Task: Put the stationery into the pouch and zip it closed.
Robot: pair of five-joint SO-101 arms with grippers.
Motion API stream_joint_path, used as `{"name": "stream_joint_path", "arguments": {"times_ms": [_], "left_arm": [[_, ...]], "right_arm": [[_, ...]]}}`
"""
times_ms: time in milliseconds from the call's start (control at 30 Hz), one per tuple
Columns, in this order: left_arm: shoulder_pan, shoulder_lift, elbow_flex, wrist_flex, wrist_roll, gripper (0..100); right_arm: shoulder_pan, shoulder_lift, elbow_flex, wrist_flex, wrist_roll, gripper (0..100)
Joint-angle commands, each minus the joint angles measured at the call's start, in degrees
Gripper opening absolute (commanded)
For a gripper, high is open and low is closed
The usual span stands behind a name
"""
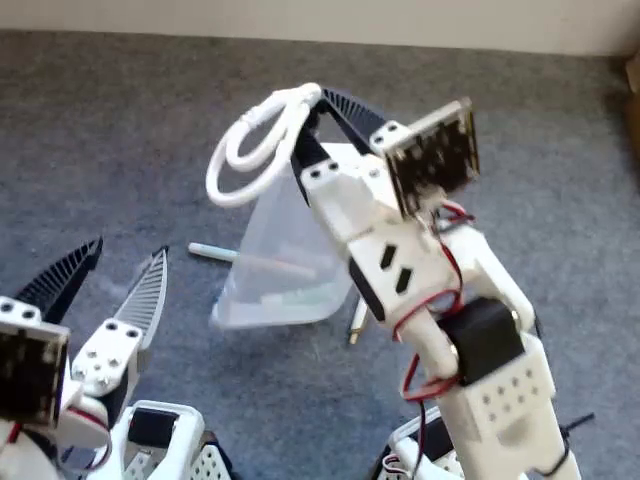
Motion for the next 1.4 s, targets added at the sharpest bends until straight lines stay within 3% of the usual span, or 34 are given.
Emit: {"name": "stream_joint_path", "arguments": {"times_ms": [0, 300, 367, 633, 867, 1367], "left_arm": [[-1.01, -4.88, 3.74, 0.18, 0.88, 18], [-1.01, -17.98, 13.76, 0.09, 0.88, 18], [-1.01, -20.97, 16.40, 0.09, 0.88, 18], [-1.01, -27.56, 26.07, 0.09, 0.97, 18], [-1.01, -27.47, 27.38, 0.09, 2.64, 18], [-1.01, -20.35, 26.86, 0.18, 3.78, 19]], "right_arm": [[0.75, 7.78, -10.24, -0.84, -0.18, 0.5], [0.40, 25.63, -34.51, -0.31, 1.76, 0.5], [-0.84, 27.03, -36.70, 3.65, 2.64, 0.5], [-9.80, 22.46, -37.14, 24.13, 2.73, 0.5], [-14.46, 17.54, -36.70, 41.01, 2.73, 0.5], [-15.34, 12.26, -36.62, 56.13, 2.29, 0.5]]}}
